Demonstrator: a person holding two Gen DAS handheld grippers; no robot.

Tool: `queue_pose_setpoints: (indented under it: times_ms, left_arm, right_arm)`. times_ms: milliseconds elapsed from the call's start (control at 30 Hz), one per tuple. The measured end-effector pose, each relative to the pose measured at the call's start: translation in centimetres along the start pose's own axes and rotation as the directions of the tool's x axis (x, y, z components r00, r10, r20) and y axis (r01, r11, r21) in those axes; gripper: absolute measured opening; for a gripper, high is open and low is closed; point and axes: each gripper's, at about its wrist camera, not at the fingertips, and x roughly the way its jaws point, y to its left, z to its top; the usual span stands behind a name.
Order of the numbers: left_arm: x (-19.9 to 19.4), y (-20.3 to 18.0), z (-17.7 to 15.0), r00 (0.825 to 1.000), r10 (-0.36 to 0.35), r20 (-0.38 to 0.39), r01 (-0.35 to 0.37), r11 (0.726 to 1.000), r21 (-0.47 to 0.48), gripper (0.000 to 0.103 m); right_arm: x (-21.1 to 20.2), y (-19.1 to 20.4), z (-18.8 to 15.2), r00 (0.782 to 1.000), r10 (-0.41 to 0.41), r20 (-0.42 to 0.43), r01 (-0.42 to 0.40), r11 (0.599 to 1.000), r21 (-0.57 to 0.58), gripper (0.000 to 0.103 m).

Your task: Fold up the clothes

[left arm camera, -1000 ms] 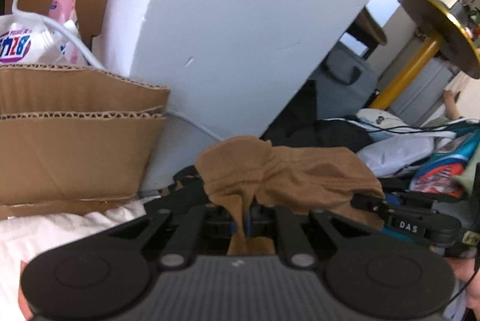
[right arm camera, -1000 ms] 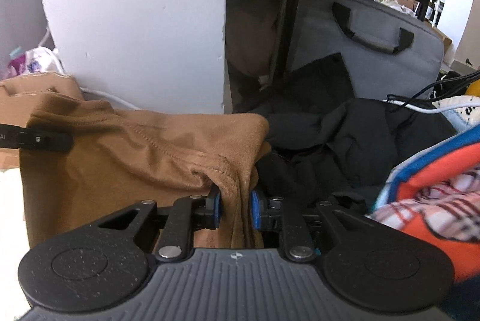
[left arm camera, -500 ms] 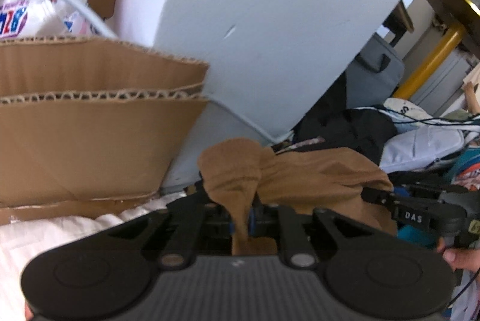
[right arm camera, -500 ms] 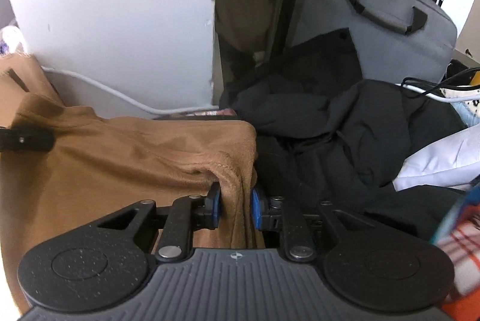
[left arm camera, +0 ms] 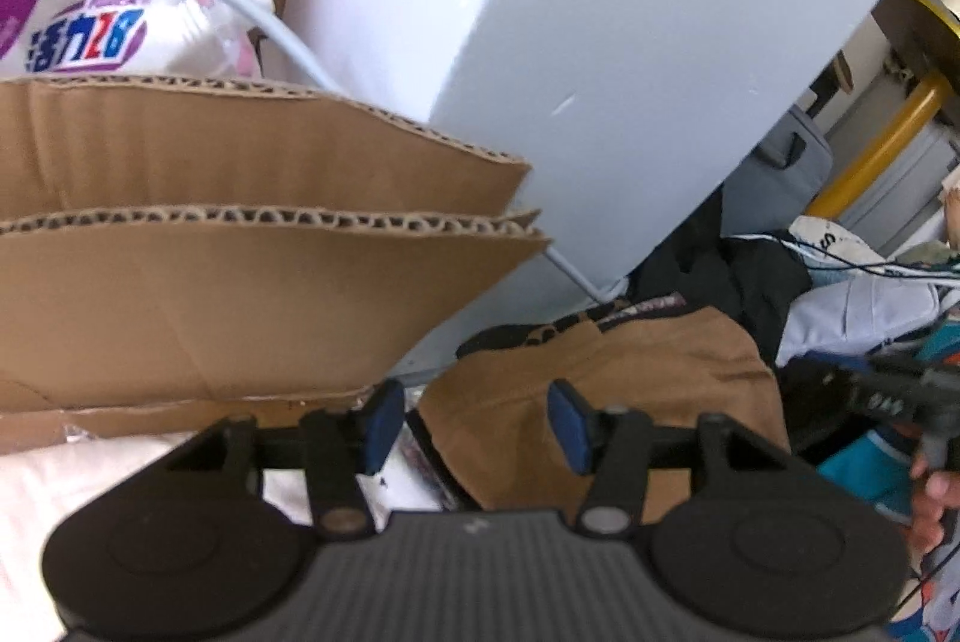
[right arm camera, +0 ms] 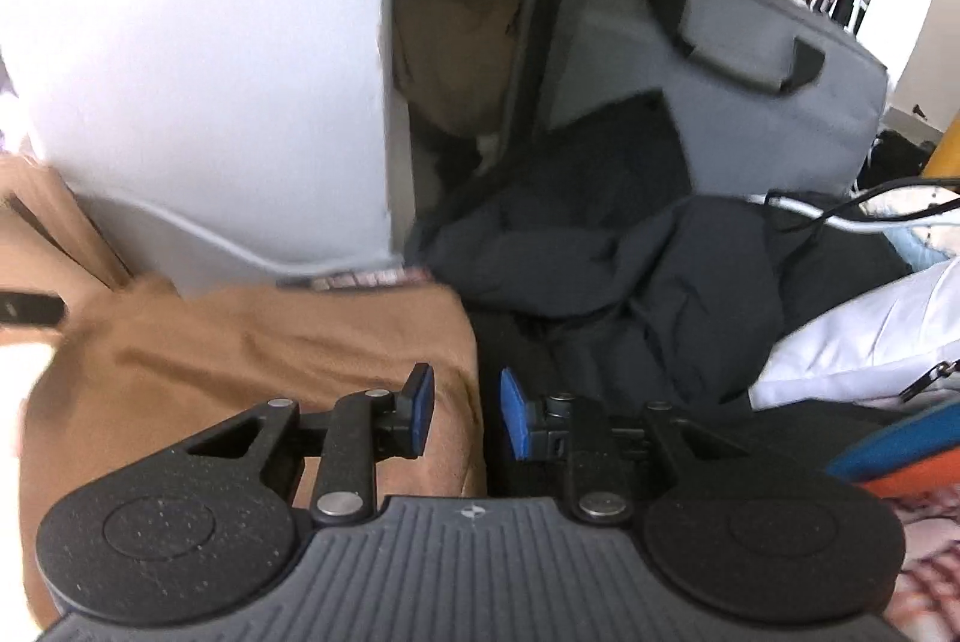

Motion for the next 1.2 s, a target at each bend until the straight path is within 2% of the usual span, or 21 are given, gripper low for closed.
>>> queue_pose_setpoints:
  times_ms: [233,433,467,500,667,867,1200]
  left_arm:
    - [-1.2,-2.0,-1.8,1.000,-0.028,0.010,0.027,0.998,0.054,0.053]
    - [-0.7,-4.3,-3.1,0.999,-0.031,0.016,0.029,0.993,0.112,0.046]
    - [-0.7,-4.5,-3.3,0.999,-0.027,0.020,0.024,0.992,0.120,0.044]
    - [-0.5,-4.6,-3.4,0.999,-0.027,0.020,0.025,0.992,0.120,0.043]
    - [0.6,-4.8,-3.7,0.999,-0.031,0.016,0.029,0.995,0.095,0.033]
    - [2.2,-4.1,-4.0,1.000,-0.018,0.005,0.017,0.997,0.073,0.030]
    - [4.5,-4.3,-3.0,0.999,0.034,-0.002,-0.034,0.995,0.090,0.034]
  right_arm:
    - [-1.9,0.3,-3.7,0.997,0.058,0.046,-0.059,0.998,0.021,0.025]
    - [-2.6,0.5,-6.2,0.990,0.100,0.096,-0.106,0.993,0.060,0.021]
    - [-2.4,0.6,-6.2,0.990,0.098,0.104,-0.105,0.992,0.066,0.015]
    - [-2.2,0.7,-6.2,0.990,0.094,0.109,-0.102,0.992,0.073,0.010]
    - [-0.3,0.7,-5.0,0.989,0.103,0.107,-0.116,0.985,0.124,0.010]
    - [3.6,0.7,-3.4,0.996,0.070,0.051,-0.076,0.989,0.126,0.011]
    - [5.8,0.1,-2.1,0.999,0.021,0.048,-0.027,0.989,0.146,0.009]
